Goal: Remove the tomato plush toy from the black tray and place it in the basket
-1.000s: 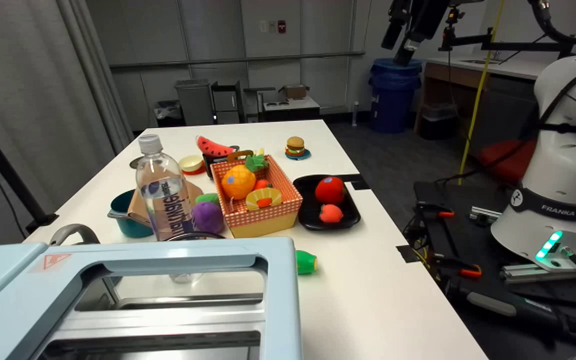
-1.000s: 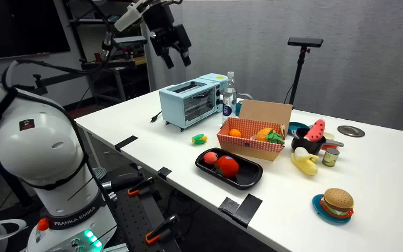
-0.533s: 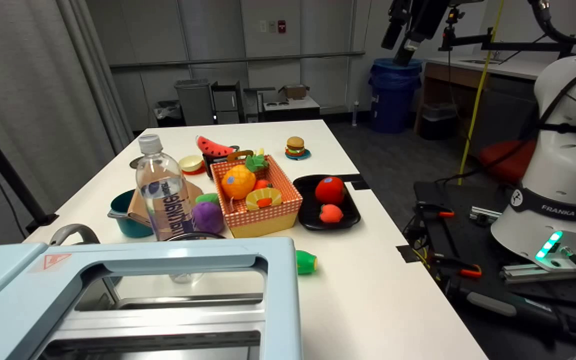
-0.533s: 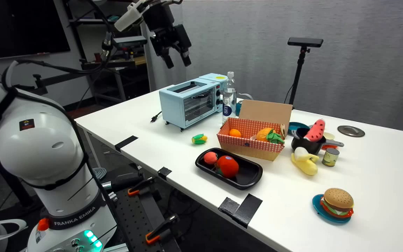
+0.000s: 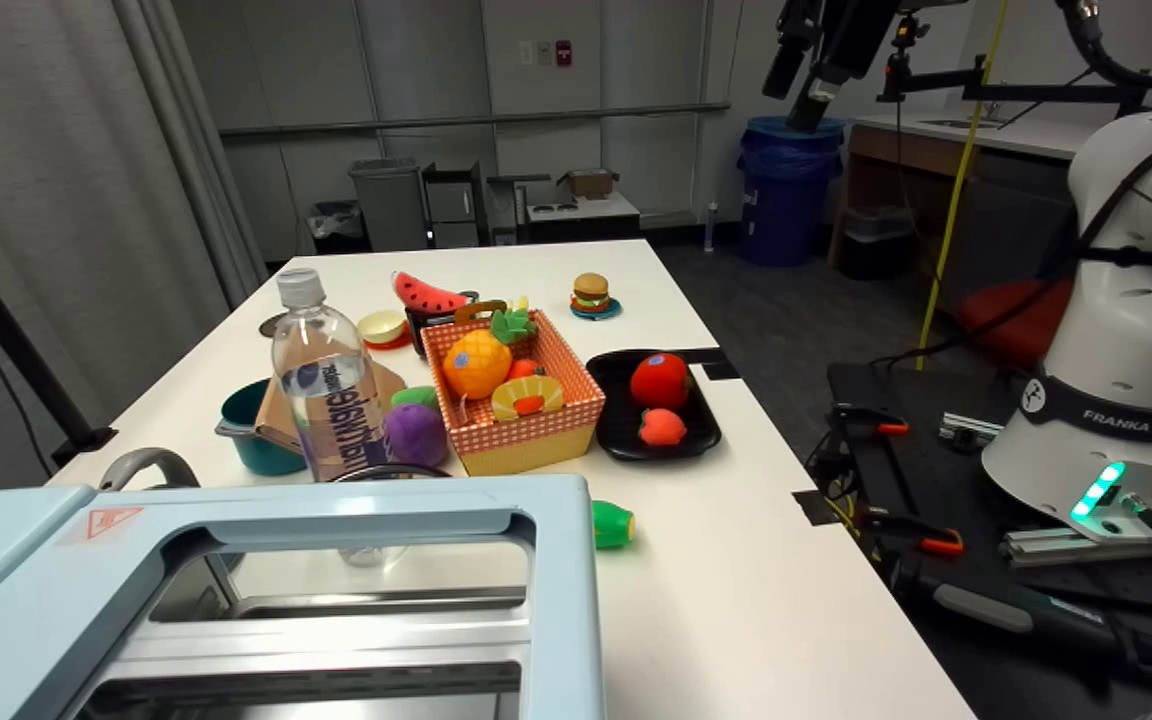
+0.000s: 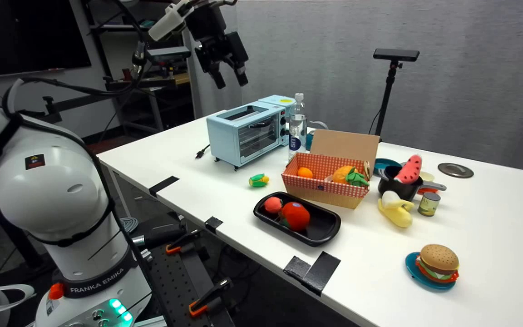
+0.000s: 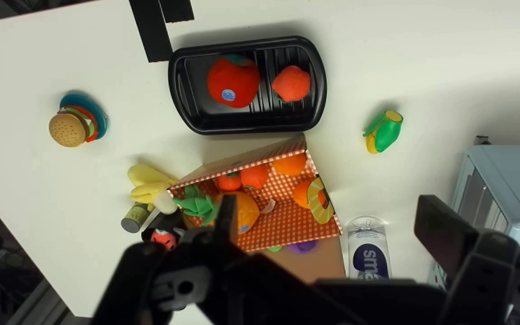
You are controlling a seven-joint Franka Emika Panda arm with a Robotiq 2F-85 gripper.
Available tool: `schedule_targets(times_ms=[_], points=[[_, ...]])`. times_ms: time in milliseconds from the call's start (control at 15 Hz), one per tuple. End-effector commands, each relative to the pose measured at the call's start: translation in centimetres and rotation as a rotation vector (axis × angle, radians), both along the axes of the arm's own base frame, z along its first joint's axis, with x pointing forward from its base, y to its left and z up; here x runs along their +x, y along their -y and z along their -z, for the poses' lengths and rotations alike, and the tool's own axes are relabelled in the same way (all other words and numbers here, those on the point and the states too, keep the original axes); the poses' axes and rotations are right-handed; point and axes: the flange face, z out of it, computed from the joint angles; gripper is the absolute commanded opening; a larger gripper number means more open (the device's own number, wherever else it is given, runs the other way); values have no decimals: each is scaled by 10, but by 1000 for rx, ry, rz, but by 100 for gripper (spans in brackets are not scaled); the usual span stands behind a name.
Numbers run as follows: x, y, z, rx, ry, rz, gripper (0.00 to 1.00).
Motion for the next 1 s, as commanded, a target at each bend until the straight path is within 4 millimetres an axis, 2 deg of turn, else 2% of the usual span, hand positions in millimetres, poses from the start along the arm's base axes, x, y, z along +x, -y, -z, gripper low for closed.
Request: schedule_targets(times_ms=[0, 467, 933], points=[[0, 0, 0, -2, 0, 1, 100], [0, -1, 1, -3, -39, 29, 100], [-11, 2, 5, -27, -196, 94, 100]])
